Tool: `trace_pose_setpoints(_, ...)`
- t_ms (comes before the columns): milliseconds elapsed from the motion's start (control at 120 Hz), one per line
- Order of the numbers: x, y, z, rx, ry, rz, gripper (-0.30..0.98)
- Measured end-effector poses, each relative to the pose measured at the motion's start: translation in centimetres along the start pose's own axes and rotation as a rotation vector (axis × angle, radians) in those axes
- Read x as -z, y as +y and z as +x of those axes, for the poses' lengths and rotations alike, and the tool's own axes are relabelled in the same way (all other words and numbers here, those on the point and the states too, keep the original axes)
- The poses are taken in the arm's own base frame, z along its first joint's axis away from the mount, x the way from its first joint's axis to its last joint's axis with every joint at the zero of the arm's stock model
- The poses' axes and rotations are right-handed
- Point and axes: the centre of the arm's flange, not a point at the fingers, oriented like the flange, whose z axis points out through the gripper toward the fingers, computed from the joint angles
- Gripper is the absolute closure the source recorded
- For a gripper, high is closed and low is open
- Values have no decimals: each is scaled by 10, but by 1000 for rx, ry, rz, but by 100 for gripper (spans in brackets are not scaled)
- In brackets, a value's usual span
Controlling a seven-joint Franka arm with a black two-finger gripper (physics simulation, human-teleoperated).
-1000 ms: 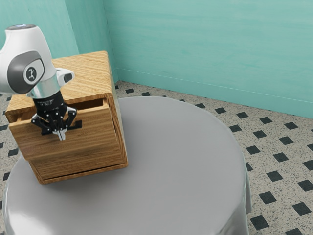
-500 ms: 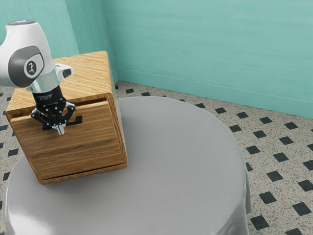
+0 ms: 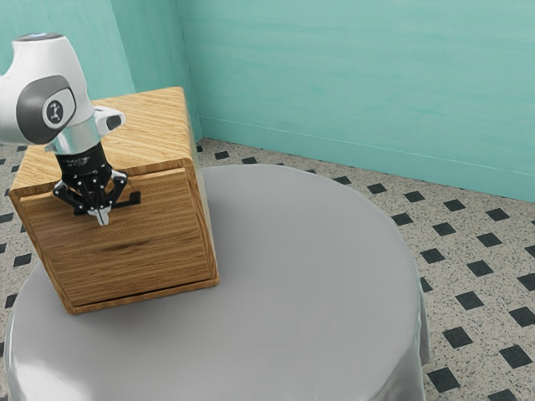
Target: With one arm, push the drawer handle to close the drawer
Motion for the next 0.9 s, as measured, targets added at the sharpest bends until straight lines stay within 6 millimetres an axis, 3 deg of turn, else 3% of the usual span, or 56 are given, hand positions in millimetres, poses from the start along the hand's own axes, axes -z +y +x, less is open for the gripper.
trace_pose_setpoints(517, 1, 2, 8, -20, 3, 11, 79)
trace_pose_setpoints(600, -3, 11, -9, -37, 10, 28, 79)
trace_pose_setpoints(683, -6, 14, -40, -33, 28, 38, 76)
trace_pose_setpoints(767, -6, 26, -71, -47, 46, 28, 58)
trace_pose_setpoints(833, 4, 39, -95, -73, 62, 7, 43)
trace_pose_setpoints(900, 24, 38, -113, -71, 72, -27, 31)
